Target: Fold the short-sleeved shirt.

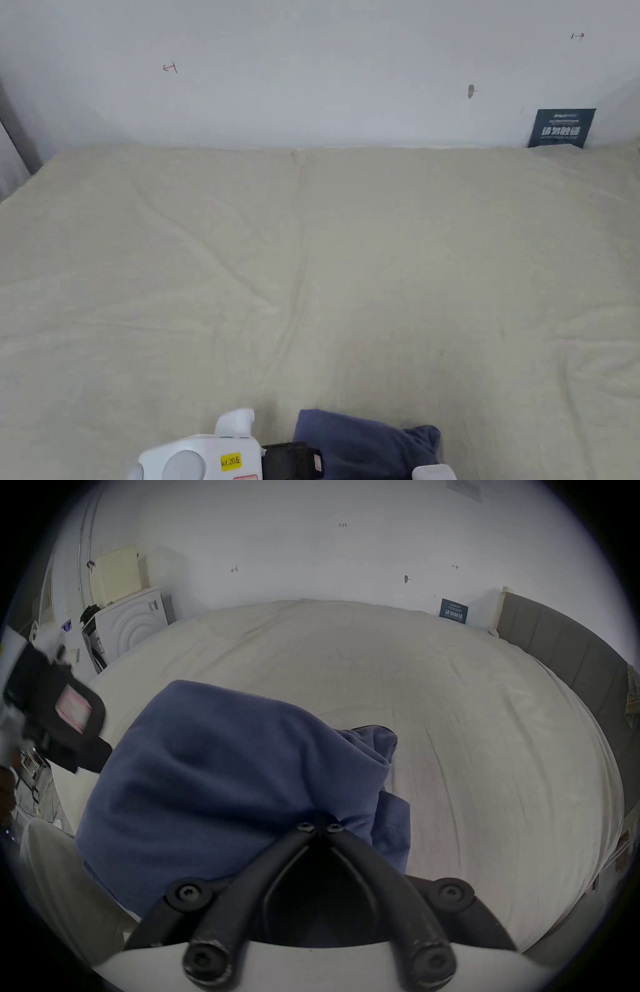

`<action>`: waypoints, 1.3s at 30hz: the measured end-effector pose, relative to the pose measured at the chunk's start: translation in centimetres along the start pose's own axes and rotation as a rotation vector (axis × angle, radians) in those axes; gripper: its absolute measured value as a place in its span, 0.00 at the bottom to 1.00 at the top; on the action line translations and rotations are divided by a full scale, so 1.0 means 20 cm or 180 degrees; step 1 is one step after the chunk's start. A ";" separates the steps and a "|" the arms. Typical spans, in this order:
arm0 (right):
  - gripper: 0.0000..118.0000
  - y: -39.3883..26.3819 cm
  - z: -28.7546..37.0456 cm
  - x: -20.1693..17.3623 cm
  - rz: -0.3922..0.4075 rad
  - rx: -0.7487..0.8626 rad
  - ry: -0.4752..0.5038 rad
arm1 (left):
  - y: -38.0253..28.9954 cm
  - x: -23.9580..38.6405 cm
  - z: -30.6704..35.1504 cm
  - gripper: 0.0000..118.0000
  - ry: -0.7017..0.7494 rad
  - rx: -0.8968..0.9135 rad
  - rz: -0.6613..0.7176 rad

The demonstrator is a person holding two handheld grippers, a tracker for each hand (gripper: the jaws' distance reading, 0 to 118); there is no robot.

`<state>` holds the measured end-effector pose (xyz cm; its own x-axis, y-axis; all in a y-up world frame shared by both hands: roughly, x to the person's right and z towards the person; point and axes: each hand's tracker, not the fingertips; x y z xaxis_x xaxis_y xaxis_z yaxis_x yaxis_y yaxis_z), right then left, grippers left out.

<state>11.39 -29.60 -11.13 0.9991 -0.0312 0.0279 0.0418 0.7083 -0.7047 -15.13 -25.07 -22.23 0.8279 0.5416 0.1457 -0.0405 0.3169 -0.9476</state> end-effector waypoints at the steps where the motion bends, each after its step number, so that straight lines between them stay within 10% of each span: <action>1: 0.00 0.00 0.00 0.00 -0.0024 0.0008 0.0016 | 0.01 0.00 -0.04 0.83 -0.0010 -0.0066 -0.0002; 8: 0.00 0.00 0.02 0.01 -0.0016 0.0035 0.0062 | -0.03 0.03 -0.11 0.20 -0.0187 -0.0130 0.0023; 22: 0.00 0.42 0.36 -0.03 -0.0094 0.0708 -0.0032 | 0.34 -0.20 0.47 0.16 0.0450 0.0376 -0.0832; 39: 0.00 0.61 0.21 -0.30 0.0067 0.0728 0.0032 | 0.69 -1.52 1.29 0.19 0.2383 0.0549 0.0363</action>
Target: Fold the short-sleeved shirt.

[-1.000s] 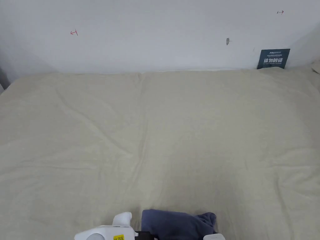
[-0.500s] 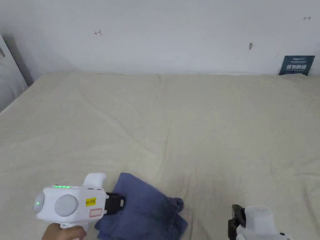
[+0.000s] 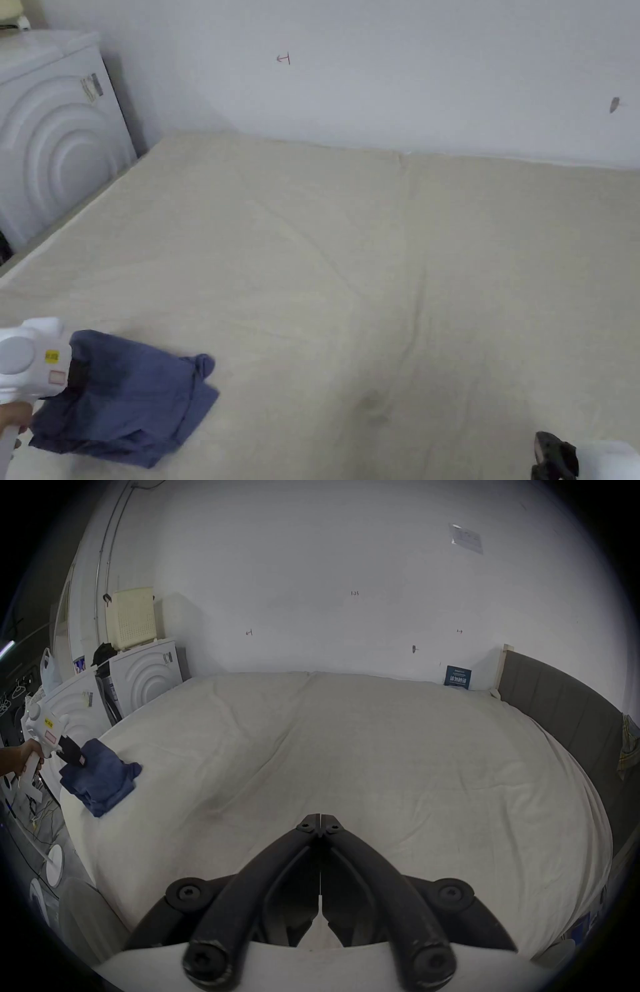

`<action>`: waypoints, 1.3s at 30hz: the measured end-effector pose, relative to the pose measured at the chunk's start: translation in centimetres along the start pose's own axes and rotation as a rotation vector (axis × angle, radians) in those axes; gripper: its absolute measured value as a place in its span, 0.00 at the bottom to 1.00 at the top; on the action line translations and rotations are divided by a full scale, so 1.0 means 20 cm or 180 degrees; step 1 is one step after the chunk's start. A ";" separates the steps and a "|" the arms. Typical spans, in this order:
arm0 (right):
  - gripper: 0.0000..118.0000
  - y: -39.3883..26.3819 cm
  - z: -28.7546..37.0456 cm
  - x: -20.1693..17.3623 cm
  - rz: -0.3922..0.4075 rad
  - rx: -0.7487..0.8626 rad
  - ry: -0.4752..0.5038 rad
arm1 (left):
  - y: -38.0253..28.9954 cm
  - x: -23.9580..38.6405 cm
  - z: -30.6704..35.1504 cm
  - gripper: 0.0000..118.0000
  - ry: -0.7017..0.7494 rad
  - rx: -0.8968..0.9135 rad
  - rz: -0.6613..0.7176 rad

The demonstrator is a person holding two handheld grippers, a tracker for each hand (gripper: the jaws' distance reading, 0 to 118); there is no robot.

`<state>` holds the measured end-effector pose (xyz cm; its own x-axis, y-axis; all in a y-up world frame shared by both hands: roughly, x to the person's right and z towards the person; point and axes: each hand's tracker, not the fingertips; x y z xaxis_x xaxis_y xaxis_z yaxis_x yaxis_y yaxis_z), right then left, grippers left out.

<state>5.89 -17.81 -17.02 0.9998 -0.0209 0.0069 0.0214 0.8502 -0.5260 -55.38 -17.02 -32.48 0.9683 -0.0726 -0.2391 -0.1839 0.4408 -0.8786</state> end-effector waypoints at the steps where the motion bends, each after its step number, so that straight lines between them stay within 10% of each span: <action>1: 0.00 0.00 -0.01 0.00 0.0002 -0.0021 -0.0002 | 0.00 -0.01 -0.01 0.31 -0.0017 -0.0073 0.0075; 3: 0.00 0.01 -0.01 0.01 0.0000 -0.0039 -0.0022 | -0.02 0.00 -0.01 0.79 0.0023 -0.0039 0.0186; 4: 0.00 0.01 -0.01 0.02 -0.0006 -0.0037 -0.0024 | -0.02 0.01 0.02 0.81 0.0026 -0.0036 0.0188; 27: 0.00 0.63 0.70 0.44 0.0047 0.1546 -0.0332 | -0.35 0.94 1.60 0.80 -0.0636 0.3050 0.0057; 39: 0.00 0.66 0.95 0.61 0.0101 0.1893 -0.0596 | -0.64 1.58 1.67 0.80 -0.0853 0.3715 -0.0449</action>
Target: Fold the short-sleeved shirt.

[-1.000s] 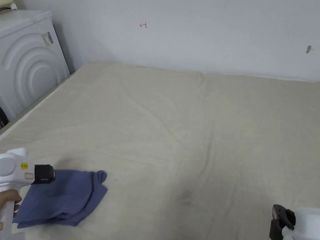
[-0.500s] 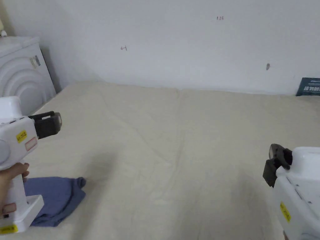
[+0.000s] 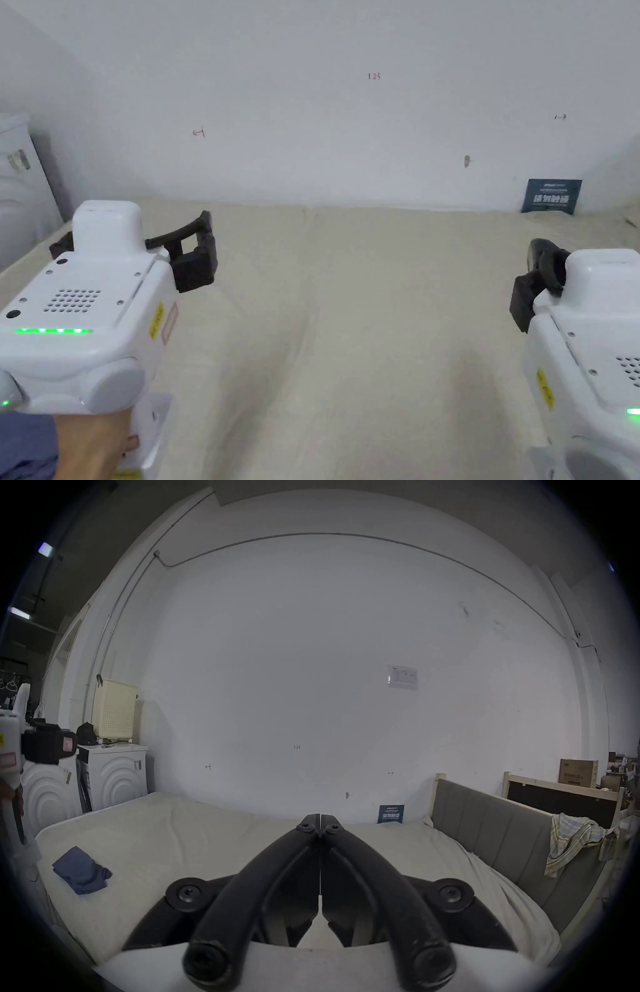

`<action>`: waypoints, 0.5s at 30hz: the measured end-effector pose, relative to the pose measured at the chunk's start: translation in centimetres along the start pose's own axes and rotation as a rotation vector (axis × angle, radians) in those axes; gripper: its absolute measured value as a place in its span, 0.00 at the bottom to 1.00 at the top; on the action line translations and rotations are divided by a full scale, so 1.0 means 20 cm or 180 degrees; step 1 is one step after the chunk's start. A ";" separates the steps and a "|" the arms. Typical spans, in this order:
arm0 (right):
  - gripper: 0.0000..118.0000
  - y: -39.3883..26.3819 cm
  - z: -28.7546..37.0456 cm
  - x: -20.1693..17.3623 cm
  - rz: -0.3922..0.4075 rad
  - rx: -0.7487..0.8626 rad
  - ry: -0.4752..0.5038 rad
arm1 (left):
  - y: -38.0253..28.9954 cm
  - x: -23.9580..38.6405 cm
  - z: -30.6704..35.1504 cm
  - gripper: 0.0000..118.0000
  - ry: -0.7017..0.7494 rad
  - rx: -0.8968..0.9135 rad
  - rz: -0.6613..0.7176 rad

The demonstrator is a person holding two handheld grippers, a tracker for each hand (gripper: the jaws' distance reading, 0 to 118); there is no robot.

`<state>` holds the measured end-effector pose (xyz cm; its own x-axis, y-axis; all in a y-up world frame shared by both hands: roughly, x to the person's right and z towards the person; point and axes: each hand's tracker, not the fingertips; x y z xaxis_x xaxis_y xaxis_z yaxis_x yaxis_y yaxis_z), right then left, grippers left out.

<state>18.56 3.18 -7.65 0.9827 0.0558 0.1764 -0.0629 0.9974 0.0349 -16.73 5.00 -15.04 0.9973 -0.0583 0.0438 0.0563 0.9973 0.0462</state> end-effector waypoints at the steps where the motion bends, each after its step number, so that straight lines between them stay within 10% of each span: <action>1: 0.00 0.00 0.01 0.01 0.0012 0.0009 -0.0017 | -0.02 0.05 -0.01 0.80 -0.0055 -0.0040 0.0007; 7: 0.00 -0.05 0.02 0.07 0.0016 -0.0001 -0.0117 | -0.19 0.24 -0.03 0.68 -0.0227 -0.0060 -0.0165; 10: 0.00 -0.05 0.02 0.08 0.0042 -0.0022 -0.0152 | -0.23 0.29 -0.02 0.00 -0.0352 -0.0108 -0.0075; 15: 0.00 -0.08 0.00 0.10 0.0020 -0.0046 -0.0147 | -0.26 0.33 -0.01 0.00 -0.0455 -0.0141 0.0086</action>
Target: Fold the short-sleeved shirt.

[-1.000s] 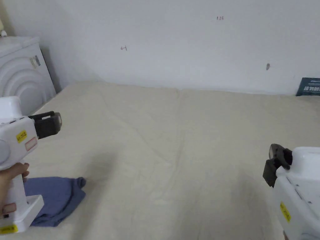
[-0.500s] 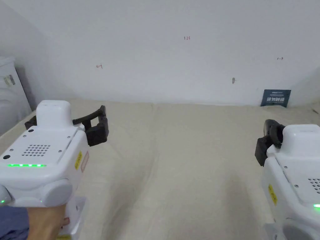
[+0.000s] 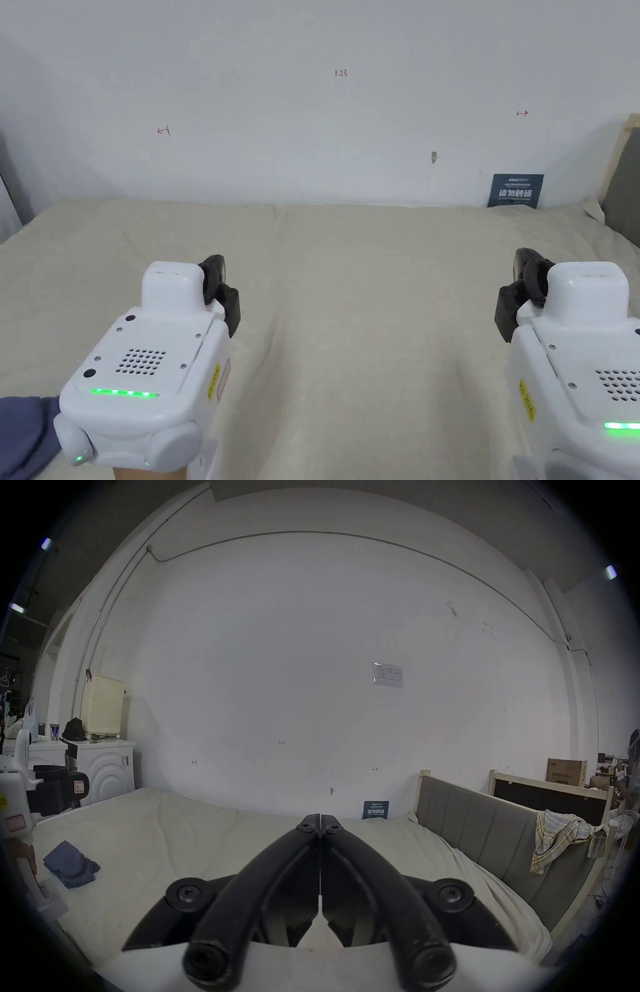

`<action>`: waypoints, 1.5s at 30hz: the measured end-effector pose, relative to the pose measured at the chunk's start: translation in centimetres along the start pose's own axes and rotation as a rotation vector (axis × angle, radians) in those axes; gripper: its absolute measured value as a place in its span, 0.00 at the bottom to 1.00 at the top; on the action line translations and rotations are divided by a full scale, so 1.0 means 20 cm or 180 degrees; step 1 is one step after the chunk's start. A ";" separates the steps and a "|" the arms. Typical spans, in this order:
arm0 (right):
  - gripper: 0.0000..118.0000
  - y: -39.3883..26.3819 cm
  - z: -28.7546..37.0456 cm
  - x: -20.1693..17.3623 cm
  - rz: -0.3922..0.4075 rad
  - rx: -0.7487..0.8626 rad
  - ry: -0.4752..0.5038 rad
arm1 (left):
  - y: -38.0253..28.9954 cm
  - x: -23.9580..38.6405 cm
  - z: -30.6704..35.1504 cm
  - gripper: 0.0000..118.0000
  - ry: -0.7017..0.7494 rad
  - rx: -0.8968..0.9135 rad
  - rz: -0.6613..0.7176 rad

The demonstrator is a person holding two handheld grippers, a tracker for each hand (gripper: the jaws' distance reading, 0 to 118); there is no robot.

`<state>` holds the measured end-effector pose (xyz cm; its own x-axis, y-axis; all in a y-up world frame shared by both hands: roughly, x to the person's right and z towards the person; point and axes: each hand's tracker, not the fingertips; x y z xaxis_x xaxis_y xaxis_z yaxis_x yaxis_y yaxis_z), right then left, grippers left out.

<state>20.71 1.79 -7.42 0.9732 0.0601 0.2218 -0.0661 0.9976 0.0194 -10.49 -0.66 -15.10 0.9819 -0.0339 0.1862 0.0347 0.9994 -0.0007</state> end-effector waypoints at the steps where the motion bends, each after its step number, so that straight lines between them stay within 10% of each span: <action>1: 0.00 0.00 0.00 0.00 0.0003 -0.0003 -0.0005 | 0.00 0.01 0.00 0.00 0.0020 0.0017 -0.0045; 45: 0.00 -0.01 0.02 -0.04 0.0005 -0.0010 0.0021 | 0.04 -0.02 0.02 0.00 0.0008 0.0006 -0.0103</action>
<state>19.85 1.50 -7.30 0.9746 0.0619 0.2152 -0.0669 0.9976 0.0159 -10.86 0.13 -14.75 0.9808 -0.0663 0.1835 0.0661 0.9978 0.0072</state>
